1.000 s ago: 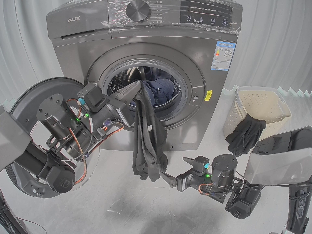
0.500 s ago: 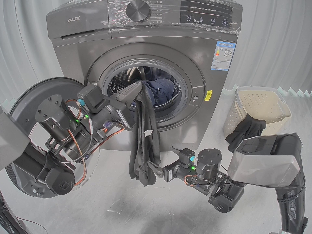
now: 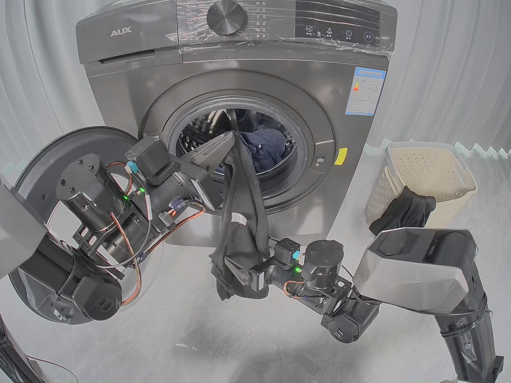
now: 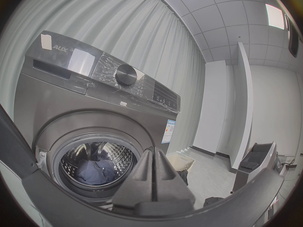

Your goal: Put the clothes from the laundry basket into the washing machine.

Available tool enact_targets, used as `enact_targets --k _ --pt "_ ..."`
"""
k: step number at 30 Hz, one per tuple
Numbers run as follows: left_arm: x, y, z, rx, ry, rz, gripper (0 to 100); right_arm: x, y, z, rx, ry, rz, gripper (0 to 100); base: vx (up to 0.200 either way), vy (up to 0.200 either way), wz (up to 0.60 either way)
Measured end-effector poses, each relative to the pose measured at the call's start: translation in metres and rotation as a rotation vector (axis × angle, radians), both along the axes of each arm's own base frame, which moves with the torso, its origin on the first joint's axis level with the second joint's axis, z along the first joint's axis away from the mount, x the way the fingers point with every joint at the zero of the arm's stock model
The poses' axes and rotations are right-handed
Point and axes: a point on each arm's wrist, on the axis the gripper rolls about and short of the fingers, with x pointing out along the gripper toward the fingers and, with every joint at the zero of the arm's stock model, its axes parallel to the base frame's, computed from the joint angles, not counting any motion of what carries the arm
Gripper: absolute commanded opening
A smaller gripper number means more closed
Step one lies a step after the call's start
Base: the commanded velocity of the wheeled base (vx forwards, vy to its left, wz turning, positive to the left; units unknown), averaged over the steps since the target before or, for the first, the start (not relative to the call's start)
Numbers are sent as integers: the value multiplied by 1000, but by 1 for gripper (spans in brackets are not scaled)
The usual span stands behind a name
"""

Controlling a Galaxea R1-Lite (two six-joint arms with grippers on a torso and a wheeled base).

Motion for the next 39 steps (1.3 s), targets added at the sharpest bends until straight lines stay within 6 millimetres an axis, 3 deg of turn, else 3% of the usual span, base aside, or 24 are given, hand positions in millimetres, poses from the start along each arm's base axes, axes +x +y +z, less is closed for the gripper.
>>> enact_targets --k 7,14,15,26,39 --pt "-5 0 4 -4 -8 -9 0 29 12 3 38 -66 -38 100 0 0 0" --pt "-11 3 9 -11 -19 -13 0 45 14 1 56 -92 -102 100 0 0 0" --pt "-12 3 9 -13 -21 -13 0 46 14 0 56 -93 -104 0 0 0 0" --pt "-9 11 8 -9 -15 13 0 50 7 -2 55 -89 -130 0 0 0 0" --pt "1 43 -16 47 67 115 0 64 -38 37 79 -127 -228 0 0 0 0"
